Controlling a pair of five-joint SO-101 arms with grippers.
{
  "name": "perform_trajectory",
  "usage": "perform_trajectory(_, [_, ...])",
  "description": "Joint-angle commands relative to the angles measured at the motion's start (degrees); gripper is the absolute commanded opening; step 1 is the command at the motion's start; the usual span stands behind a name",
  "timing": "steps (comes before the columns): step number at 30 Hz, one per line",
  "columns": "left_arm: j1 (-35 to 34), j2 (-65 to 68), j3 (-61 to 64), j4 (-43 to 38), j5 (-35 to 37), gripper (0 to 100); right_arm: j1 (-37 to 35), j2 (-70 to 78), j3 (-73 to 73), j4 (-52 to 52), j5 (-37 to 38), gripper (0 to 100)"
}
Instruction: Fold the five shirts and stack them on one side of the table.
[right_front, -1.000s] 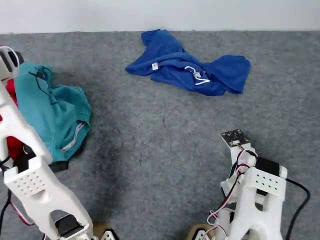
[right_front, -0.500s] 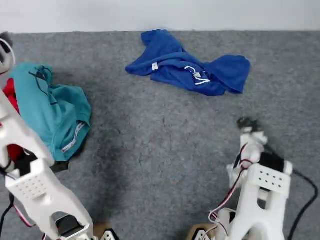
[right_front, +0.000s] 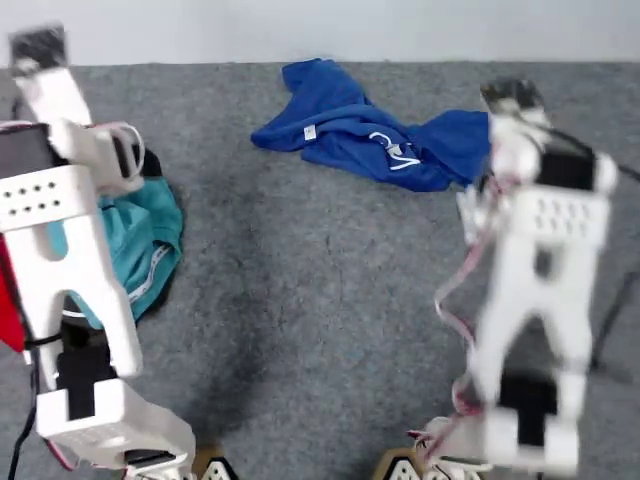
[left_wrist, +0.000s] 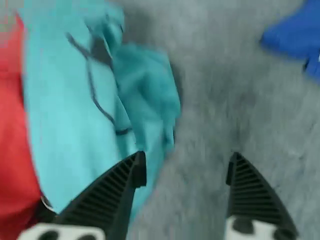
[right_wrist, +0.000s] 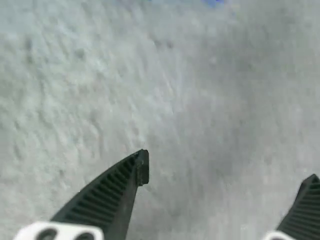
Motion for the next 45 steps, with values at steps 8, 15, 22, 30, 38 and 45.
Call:
perform_trajectory(8, [0.7, -3.3, 4.1, 0.7, -0.1, 26, -7.2, 52.8, -69.6, -0.6, -9.7, 44.1])
perform_trajectory(15, [0.8, -3.3, 4.5, 0.7, -0.1, 26, -6.5, 64.9, -74.0, -5.7, -10.4, 44.1])
perform_trajectory(22, [0.9, -3.3, 4.5, 0.4, -0.1, 26, -6.2, 66.8, -73.0, -14.2, -10.1, 30.7])
perform_trajectory(30, [0.9, -3.3, 4.5, 0.4, -0.1, 26, -4.1, 74.7, -71.1, -27.7, -10.0, 21.0])
perform_trajectory(38, [0.9, -3.3, 4.6, 0.4, -0.1, 26, -1.2, 78.4, -71.5, -30.4, -10.0, 14.8])
perform_trajectory(45, [0.9, -3.3, 4.6, 0.4, -0.1, 26, 0.1, 68.9, -71.6, -21.2, -8.3, 0.4])
